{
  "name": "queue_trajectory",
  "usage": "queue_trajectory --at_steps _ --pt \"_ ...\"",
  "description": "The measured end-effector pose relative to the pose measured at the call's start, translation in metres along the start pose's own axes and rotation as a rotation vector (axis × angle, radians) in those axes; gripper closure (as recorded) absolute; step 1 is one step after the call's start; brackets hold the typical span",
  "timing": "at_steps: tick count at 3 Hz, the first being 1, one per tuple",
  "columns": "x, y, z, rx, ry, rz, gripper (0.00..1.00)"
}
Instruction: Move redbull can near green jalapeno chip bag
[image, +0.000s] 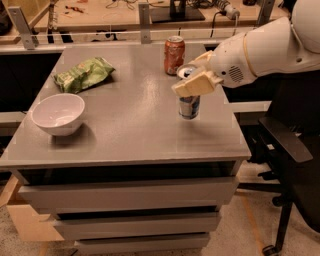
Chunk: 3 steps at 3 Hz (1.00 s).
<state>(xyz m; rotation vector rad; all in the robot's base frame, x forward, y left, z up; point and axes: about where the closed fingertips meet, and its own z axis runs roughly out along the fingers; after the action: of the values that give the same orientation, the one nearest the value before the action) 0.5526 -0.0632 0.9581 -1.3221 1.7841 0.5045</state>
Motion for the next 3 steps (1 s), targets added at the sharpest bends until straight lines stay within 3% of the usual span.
queue_trajectory --at_steps 2,3 --pt "-0.064 -0.019 0.056 -0.086 -0.12 -0.028 1.0" --pt "-0.082 -0.044 0.106 -0.142 -0.123 -0.024 1.0"
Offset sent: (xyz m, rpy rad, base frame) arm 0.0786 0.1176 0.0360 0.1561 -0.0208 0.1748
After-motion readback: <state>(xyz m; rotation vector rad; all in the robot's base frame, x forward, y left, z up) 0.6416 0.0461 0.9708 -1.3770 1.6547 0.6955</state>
